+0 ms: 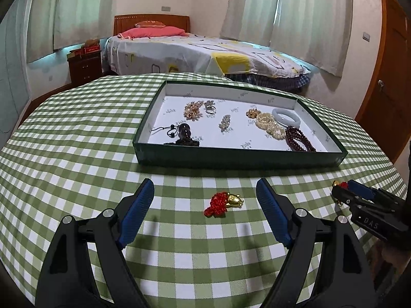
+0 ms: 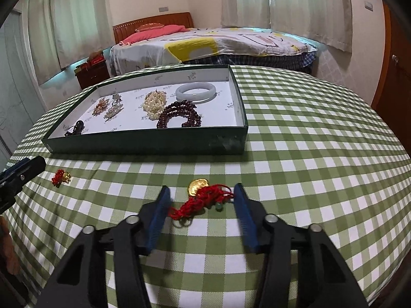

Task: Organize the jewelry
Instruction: 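Grasp the red tassel with gold coin with the right gripper, then grasp the red flower charm with the left gripper while the right gripper holds the tassel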

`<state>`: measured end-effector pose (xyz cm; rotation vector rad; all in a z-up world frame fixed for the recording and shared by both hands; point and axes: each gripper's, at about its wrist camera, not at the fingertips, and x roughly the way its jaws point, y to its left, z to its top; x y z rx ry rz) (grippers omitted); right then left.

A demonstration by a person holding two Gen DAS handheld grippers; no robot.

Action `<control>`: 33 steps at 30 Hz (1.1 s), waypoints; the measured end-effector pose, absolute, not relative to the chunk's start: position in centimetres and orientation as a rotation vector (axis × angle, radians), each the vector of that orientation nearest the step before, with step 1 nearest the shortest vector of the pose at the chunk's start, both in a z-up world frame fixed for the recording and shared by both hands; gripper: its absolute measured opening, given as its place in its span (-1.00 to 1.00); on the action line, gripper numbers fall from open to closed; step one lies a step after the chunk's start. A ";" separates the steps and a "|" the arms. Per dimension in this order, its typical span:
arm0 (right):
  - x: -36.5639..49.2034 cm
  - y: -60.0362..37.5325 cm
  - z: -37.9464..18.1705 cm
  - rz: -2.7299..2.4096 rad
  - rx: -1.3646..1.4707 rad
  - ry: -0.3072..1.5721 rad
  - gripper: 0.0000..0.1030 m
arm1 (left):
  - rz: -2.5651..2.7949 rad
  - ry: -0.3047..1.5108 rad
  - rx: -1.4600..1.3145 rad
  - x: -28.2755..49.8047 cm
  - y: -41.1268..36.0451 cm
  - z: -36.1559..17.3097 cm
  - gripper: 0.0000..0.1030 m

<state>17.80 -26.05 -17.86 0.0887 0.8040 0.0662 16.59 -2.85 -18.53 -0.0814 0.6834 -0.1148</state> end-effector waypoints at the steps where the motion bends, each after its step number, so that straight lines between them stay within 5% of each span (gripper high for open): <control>1: 17.8 -26.1 -17.8 0.071 0.095 0.804 -0.35 | -0.115 0.685 -0.080 16.6 -2.9 -18.5 0.55; 7: 17.6 -25.7 -17.8 0.097 0.092 0.805 -0.61 | -0.119 0.696 -0.081 16.7 -3.0 -18.9 0.55; 18: 17.5 -25.1 -17.5 0.122 0.099 0.797 -0.71 | -0.137 0.725 -0.061 17.1 -3.7 -19.6 0.53; 24: 17.7 -25.2 -17.6 0.128 0.110 0.796 -0.71 | -0.157 0.770 -0.055 17.7 -3.7 -20.3 0.01; 33: 17.8 -25.3 -17.7 0.133 0.119 0.798 -0.71 | -0.180 0.806 -0.056 18.2 -3.9 -21.0 -0.28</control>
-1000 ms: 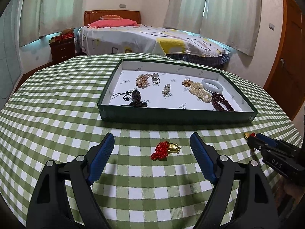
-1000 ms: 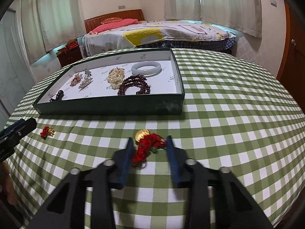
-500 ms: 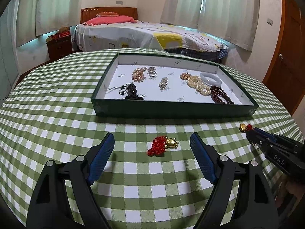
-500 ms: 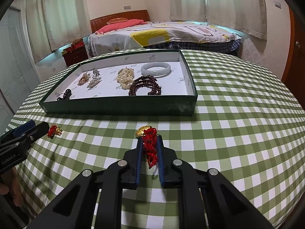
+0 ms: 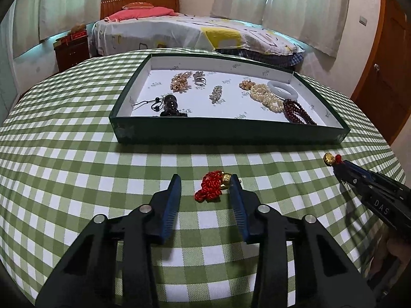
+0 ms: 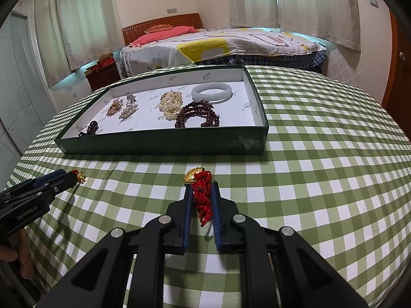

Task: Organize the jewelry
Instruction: 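Grasp the red flower charm with the left gripper while the right gripper holds the tassel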

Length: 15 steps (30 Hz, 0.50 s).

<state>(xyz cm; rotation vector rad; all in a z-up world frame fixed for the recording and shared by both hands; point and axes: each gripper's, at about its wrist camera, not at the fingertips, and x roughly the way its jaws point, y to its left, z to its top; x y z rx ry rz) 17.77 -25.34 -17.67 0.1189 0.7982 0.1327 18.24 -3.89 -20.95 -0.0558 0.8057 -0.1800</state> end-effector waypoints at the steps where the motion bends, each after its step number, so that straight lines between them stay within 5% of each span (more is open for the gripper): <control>1: 17.8 -25.3 -17.7 0.133 0.119 0.799 -0.71 | -0.181 0.805 -0.052 18.2 -3.9 -21.0 -0.29; 9: 17.8 -25.1 -17.8 0.138 0.123 0.796 -0.71 | -0.195 0.805 -0.052 18.2 -3.8 -21.0 -0.66; 15: 17.8 -24.9 -17.8 0.147 0.125 0.793 -0.71 | -0.205 0.798 -0.064 18.0 -3.7 -20.9 -0.72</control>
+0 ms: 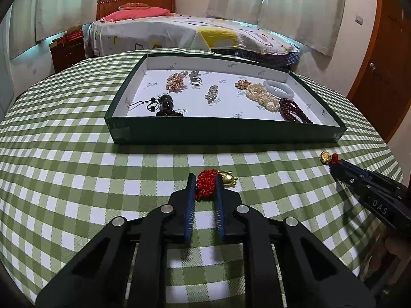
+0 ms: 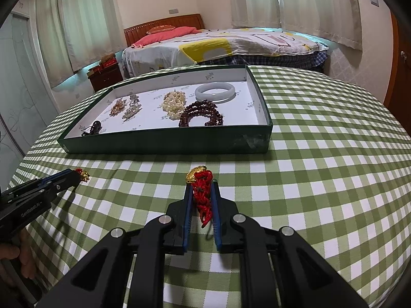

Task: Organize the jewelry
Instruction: 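Grasp the red flower charm with the left gripper while the right gripper holds the tassel, then carry the red flower charm and red tassel over the tray with both grippers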

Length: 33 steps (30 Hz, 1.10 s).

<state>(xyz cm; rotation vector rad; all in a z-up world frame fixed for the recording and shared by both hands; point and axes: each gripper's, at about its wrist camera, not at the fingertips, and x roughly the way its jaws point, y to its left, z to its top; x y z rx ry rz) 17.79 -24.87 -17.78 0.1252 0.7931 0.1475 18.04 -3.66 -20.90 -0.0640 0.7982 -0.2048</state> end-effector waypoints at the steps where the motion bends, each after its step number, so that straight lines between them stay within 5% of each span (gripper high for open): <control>1: 17.8 -24.8 -17.8 0.151 0.124 0.793 -0.71 | -0.205 0.794 -0.063 18.0 -3.7 -20.9 -0.72; 33: 16.3 -23.9 -14.0 0.183 0.111 0.695 -0.75 | -0.224 0.655 -0.060 16.0 -4.0 -15.8 -0.74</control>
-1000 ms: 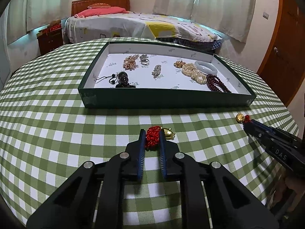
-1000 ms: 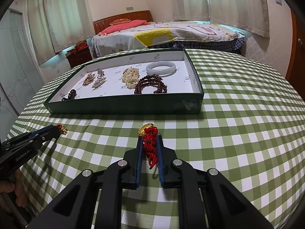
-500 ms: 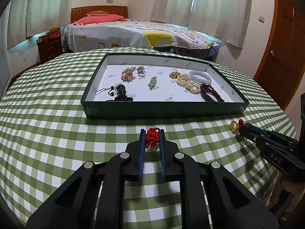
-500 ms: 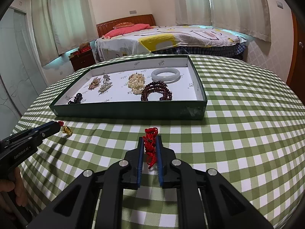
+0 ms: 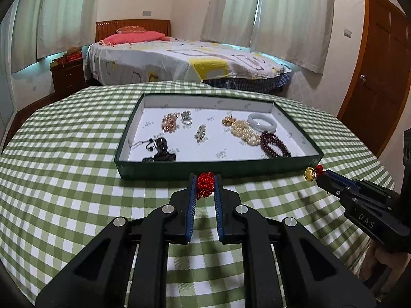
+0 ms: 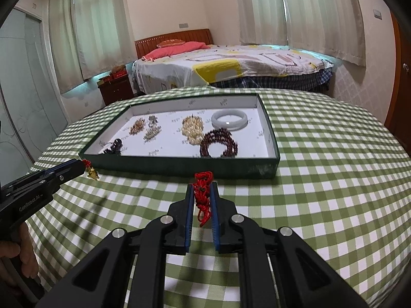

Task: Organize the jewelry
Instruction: 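Carry the red flower charm and red tassel over the tray with both grippers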

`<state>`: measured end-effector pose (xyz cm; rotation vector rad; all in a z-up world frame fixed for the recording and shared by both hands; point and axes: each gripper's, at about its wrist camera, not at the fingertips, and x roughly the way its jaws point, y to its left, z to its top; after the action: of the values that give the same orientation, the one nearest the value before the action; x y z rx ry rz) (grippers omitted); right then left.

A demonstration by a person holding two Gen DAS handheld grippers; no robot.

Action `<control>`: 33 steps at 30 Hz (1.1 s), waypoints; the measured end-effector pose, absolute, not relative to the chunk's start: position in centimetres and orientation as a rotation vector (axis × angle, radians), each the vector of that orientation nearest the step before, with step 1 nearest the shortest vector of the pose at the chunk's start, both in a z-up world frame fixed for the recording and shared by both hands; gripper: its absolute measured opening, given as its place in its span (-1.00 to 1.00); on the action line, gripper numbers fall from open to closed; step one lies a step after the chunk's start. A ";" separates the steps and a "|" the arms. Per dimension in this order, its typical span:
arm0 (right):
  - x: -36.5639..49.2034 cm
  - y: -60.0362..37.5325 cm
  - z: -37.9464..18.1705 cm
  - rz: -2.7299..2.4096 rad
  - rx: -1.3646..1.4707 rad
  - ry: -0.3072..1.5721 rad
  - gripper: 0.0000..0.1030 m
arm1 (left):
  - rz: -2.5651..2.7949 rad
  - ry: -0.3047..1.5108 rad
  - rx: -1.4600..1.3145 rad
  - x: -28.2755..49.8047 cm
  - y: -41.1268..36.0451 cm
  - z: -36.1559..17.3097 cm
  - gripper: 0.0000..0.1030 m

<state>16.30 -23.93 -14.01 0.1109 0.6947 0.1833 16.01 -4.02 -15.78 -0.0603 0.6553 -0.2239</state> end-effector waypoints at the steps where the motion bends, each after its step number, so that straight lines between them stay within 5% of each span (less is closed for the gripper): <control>1: 16.3 -23.9 -13.6 0.184 0.111 0.686 -0.75 | -0.226 0.650 -0.060 16.0 -4.1 -15.5 -0.74; 24: 20.3 -21.2 -5.0 0.240 0.082 0.459 -0.75 | -0.263 0.451 -0.067 19.9 -5.6 -7.5 -0.74; 33: 25.0 -19.6 -9.9 0.254 0.071 0.580 -0.75 | -0.251 0.609 -0.063 25.2 -6.9 -13.4 -0.74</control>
<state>24.98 -19.58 -9.86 0.0708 0.5805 0.2541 25.18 -6.89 -13.38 -0.0634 0.6089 -0.2508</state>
